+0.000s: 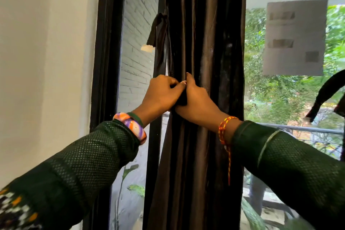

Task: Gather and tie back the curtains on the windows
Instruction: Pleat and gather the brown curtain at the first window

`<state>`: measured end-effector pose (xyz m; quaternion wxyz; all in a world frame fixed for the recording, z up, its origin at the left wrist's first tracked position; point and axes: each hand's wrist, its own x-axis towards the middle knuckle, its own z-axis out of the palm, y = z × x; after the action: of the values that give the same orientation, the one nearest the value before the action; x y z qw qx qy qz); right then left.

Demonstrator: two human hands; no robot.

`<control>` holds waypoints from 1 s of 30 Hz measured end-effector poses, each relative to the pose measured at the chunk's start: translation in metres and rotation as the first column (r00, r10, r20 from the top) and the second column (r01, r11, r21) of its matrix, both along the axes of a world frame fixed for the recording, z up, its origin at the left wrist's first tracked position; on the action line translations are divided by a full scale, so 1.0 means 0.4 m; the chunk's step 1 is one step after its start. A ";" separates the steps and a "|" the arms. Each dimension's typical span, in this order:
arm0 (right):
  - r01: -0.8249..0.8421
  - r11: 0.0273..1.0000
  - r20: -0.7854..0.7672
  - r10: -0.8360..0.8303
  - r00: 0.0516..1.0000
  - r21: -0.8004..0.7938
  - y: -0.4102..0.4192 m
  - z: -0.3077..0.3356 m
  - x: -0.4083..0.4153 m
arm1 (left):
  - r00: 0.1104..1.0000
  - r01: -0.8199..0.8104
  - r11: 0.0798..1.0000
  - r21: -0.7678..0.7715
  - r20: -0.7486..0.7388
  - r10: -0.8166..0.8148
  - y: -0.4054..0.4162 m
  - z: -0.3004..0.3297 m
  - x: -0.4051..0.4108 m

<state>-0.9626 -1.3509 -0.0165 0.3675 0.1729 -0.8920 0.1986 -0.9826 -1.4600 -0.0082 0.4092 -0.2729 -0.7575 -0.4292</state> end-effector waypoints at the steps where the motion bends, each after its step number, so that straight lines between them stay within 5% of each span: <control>1: -0.010 1.000 0.016 0.010 1.000 0.006 0.006 -0.002 0.001 | 1.000 -0.031 0.999 -0.030 -0.002 0.030 0.001 0.001 0.003; 9: 0.068 0.994 -0.306 -0.090 0.948 -0.082 0.053 0.006 0.029 | 0.957 -0.289 0.945 -0.153 -0.013 0.291 -0.021 0.002 0.001; 20: 0.113 0.985 0.023 -0.111 0.994 -0.131 0.015 0.006 -0.006 | 0.923 -0.385 0.866 -0.320 -0.133 0.362 -0.033 -0.015 0.033; 30: 0.153 0.982 0.035 -0.150 0.988 -0.114 -0.007 -0.010 -0.020 | 0.850 -0.515 0.817 -0.260 -0.029 0.526 -0.103 -0.019 0.014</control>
<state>-0.9707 -1.3535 -0.0205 0.3794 0.0802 -0.8942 0.2239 -0.9770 -1.5013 -0.0160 0.4551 -0.0970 -0.8611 -0.2049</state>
